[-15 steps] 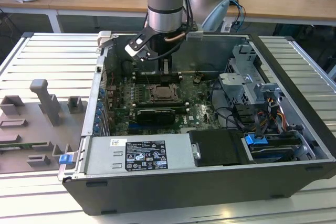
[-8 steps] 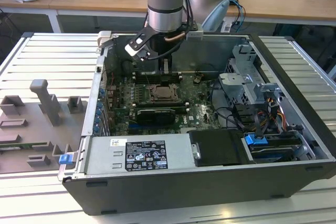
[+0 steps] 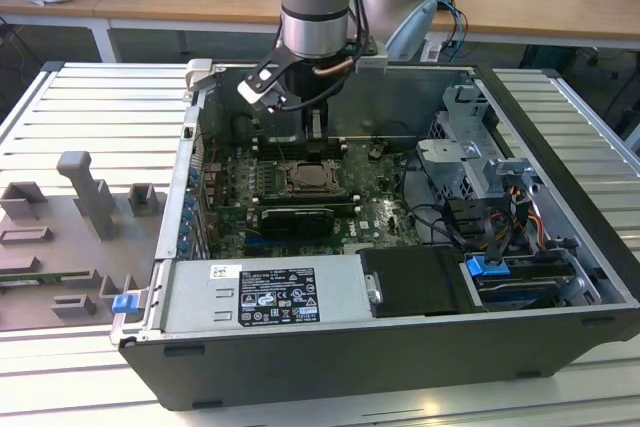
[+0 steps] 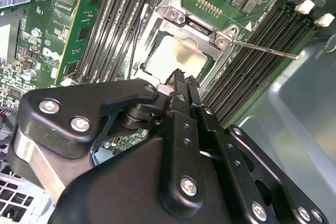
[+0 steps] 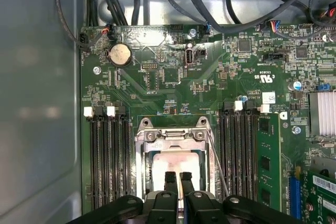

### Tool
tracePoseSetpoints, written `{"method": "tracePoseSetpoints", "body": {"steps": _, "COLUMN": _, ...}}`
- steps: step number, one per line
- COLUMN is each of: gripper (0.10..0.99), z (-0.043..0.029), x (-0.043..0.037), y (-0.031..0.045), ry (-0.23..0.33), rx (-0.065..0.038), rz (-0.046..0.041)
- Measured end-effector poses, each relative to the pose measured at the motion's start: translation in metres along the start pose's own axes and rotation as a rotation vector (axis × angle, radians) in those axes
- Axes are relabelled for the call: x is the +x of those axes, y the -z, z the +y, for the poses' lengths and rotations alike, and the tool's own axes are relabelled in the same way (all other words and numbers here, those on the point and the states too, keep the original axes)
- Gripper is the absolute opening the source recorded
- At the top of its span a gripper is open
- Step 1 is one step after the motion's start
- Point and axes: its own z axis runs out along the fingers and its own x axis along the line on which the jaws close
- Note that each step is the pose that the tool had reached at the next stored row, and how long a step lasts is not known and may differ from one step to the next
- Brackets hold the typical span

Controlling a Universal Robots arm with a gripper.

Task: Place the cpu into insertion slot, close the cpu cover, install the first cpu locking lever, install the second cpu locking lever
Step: 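Install the first cpu locking lever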

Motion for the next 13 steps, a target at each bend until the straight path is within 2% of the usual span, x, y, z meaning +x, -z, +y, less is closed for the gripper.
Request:
{"method": "tracePoseSetpoints", "body": {"steps": 6, "gripper": 0.169, "z": 0.0005, "x": -0.0002, "y": 0.0090, "ry": 0.000, "rx": 0.000, "rz": -0.0001}}
{"method": "tracePoseSetpoints", "body": {"steps": 10, "gripper": 0.169, "z": 0.0012, "x": -0.0004, "y": 0.0227, "ry": 0.000, "rx": 0.000, "rz": -0.0001}}
{"method": "tracePoseSetpoints", "body": {"steps": 13, "gripper": 0.169, "z": 0.0015, "x": -0.0005, "y": 0.0289, "ry": 0.000, "rx": 0.000, "rz": -0.0001}}
